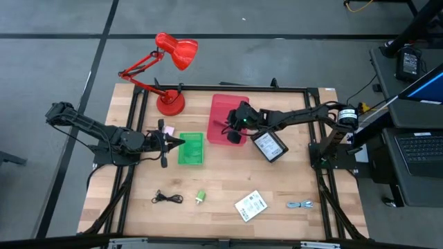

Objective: Pick and place items into bin
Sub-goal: Put the pink charger cable into the pink bin, then put the white charger adapter into the green bin

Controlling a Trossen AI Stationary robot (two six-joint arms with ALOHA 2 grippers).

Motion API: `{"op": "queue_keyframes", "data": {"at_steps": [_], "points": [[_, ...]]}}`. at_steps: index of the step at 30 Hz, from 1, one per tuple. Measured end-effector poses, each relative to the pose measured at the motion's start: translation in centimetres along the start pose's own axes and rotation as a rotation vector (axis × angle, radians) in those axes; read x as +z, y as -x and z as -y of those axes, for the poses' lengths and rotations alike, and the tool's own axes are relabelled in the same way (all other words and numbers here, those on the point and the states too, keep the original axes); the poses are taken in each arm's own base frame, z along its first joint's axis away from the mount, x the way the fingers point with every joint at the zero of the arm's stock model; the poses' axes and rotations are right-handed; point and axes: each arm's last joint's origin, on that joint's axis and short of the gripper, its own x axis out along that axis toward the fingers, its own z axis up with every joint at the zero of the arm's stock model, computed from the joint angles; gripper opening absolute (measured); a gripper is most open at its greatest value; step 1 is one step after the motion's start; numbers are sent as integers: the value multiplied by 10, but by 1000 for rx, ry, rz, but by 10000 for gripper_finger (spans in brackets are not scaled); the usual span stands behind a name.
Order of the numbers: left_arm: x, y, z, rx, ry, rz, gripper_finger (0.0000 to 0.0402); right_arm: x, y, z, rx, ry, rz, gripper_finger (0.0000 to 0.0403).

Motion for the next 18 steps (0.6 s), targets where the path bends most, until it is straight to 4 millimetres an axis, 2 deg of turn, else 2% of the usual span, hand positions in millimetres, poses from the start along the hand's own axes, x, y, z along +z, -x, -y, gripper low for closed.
{"op": "queue_keyframes", "data": {"at_steps": [10,18], "points": [[0,0,0,0,0,0,4,10,4,0,-3,17,85,70],[0,0,0,0,0,0,4,21,26,-20,57,116,153,27]]}}
